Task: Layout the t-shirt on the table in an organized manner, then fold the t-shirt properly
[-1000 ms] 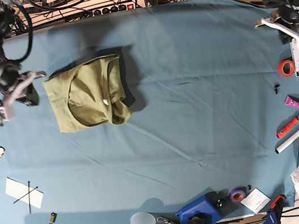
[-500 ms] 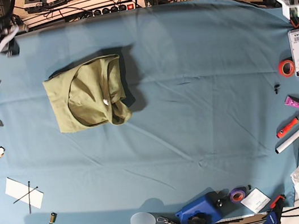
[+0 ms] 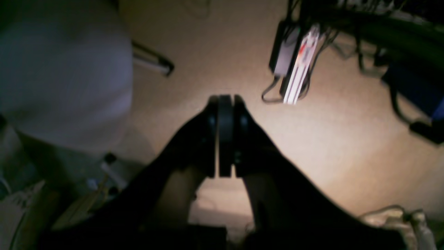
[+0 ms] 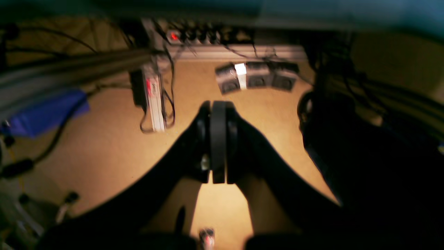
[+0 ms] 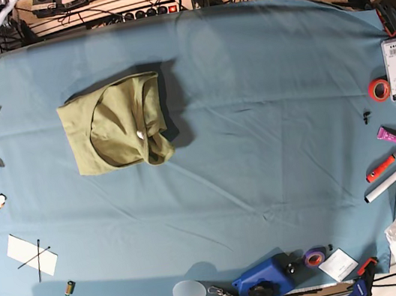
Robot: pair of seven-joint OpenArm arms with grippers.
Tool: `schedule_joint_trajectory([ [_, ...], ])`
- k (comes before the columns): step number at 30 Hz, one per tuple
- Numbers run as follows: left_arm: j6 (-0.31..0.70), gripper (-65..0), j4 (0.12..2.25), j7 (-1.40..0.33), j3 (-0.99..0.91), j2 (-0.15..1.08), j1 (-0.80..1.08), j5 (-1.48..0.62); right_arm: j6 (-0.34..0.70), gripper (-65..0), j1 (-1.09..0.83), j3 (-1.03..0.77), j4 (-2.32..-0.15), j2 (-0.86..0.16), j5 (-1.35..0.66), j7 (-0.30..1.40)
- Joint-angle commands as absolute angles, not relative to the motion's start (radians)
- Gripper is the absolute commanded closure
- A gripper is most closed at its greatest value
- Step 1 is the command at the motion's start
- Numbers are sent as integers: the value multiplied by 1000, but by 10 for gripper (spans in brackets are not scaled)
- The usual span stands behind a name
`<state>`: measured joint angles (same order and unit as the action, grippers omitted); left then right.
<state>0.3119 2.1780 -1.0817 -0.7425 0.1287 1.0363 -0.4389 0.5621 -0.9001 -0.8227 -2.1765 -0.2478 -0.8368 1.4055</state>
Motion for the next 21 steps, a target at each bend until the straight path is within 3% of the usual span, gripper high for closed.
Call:
schedule_joint_trajectory([
  [1,312,0,2192,-1074,-749,136,1071,-440,564,0,-926,-831,-2178,-262,-837,1396],
  [12,312,0,2155,-1026,-748,136,1144,-500,647,0,-982,-830,-1867,-264,-838,1383],
  [21,316,0,1876,-941,-727,136,1093,-524,677,0,-937,-709,-1657,-326,-769,1362],
])
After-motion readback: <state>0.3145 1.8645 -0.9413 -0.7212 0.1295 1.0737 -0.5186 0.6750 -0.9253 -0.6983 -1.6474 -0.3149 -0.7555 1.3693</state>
